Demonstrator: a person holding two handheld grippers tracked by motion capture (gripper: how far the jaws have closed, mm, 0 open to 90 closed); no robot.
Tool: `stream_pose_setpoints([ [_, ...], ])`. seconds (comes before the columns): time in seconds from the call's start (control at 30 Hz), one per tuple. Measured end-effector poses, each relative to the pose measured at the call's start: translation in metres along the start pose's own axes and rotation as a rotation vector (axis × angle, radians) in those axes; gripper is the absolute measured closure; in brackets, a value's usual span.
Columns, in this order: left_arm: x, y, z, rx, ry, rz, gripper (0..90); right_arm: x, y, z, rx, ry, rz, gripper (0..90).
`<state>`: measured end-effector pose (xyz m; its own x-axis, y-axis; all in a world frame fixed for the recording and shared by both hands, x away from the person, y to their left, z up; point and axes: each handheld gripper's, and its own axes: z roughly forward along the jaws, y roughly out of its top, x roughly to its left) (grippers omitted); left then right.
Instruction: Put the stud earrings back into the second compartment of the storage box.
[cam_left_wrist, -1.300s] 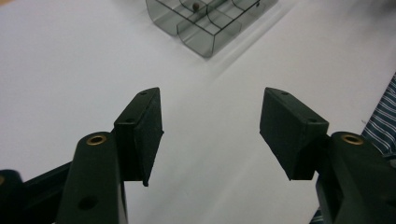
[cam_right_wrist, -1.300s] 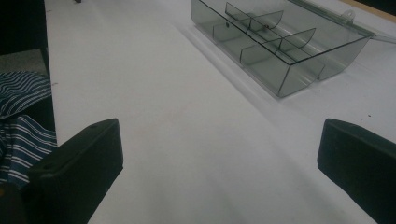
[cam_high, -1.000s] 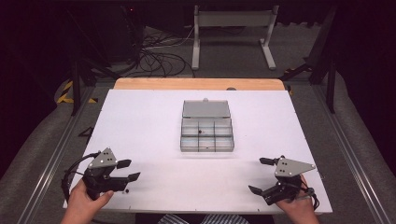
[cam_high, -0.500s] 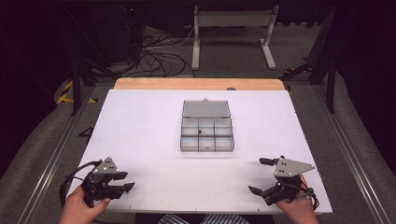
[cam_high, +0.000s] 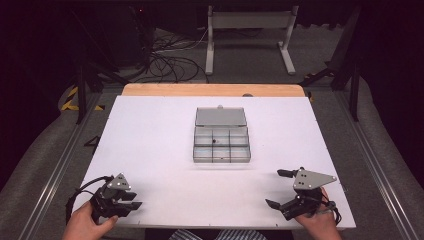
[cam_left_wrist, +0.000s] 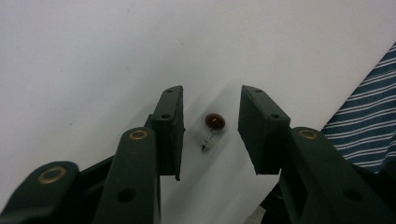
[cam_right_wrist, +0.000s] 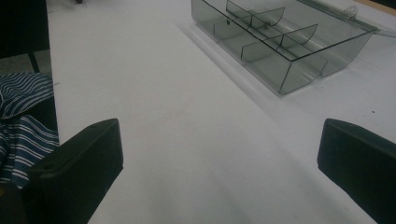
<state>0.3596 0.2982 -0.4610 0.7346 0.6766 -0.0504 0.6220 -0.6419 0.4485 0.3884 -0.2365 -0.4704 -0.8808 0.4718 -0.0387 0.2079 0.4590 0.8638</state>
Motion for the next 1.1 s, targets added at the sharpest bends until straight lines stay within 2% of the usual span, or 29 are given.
stream_pose_setpoints([
  [0.1,0.001,-0.002,0.002,0.014,-0.002,-0.015,64.2,0.000,0.000,0.001,0.003,-0.002,0.001,0.9],
  [0.37,0.000,0.001,0.005,0.055,0.029,0.012,78.5,0.000,0.000,0.001,0.006,-0.004,0.005,0.9],
  [0.5,-0.001,0.002,0.005,0.063,0.031,0.017,78.9,0.000,0.001,0.002,0.008,0.000,0.002,0.9],
  [0.6,-0.001,0.003,0.003,0.046,0.029,0.017,78.9,0.000,0.001,0.002,0.006,-0.001,0.005,0.9],
  [0.73,-0.003,0.009,-0.004,-0.002,0.029,0.023,79.0,0.000,0.000,0.001,0.004,-0.004,0.006,0.9],
  [0.9,-0.004,0.020,-0.012,-0.055,0.018,0.034,78.9,0.000,0.000,0.001,0.006,-0.004,0.004,0.9],
  [1.1,-0.007,0.034,-0.019,-0.115,0.025,0.040,78.9,-0.001,0.000,0.000,0.001,-0.005,0.006,0.9],
])
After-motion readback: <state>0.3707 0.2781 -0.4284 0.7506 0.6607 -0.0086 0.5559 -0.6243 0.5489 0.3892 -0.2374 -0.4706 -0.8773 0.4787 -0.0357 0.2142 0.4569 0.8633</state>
